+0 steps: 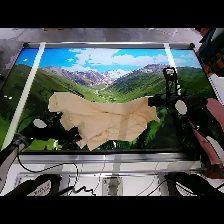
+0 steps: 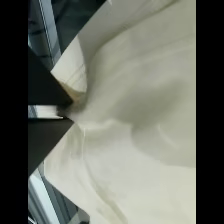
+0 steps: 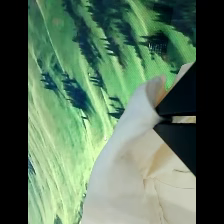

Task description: Fold the clothes and pants, and hang the long-sleeved shirts on hangers.

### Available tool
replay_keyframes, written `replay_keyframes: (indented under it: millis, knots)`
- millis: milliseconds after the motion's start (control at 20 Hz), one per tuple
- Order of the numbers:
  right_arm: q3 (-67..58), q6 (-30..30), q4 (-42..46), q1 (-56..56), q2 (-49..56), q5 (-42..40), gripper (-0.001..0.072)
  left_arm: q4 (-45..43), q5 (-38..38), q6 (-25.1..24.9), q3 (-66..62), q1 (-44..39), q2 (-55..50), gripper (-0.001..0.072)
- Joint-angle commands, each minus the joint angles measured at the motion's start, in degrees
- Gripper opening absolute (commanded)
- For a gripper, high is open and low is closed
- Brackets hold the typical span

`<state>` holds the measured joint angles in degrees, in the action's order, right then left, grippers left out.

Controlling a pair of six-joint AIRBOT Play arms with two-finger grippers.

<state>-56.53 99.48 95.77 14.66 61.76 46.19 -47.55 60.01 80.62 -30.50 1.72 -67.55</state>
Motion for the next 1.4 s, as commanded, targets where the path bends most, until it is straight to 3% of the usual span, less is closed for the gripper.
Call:
replay_keyframes:
  millis: [0,350,700,800,1050,1200,1350]
  knots:
    - [0.00,0.02,0.00,-0.02,0.02,0.13,0.0017,0.13,0.50,-0.02,-1.55,0.76,0.98,0.0019]
    - [-1.11,-0.24,0.87,-0.04,-0.57,-2.10,0.0017,-0.50,3.28,-3.13,-10.84,3.13,7.72,0.0014]
    - [-17.07,-0.24,6.45,-4.85,-5.84,-0.55,0.0017,0.35,1.09,-5.20,-36.54,19.52,14.47,0.0014]
    - [-20.81,-1.14,6.40,-6.12,-9.53,-0.63,0.0017,3.85,-3.87,-5.20,-42.16,23.28,16.87,0.0015]
    - [-28.24,-12.50,1.49,-6.05,-21.90,-0.85,0.0017,9.66,-22.21,-5.22,-46.77,24.90,26.08,0.0014]
    - [-30.40,-13.25,-1.05,-6.05,-29.55,-0.76,0.0016,9.46,-33.20,-5.25,-46.77,24.92,32.98,0.0014]
    - [-30.42,-13.68,-12.39,-6.05,-36.20,0.46,0.0017,6.62,-41.00,-5.95,-46.77,24.92,39.06,0.0014]
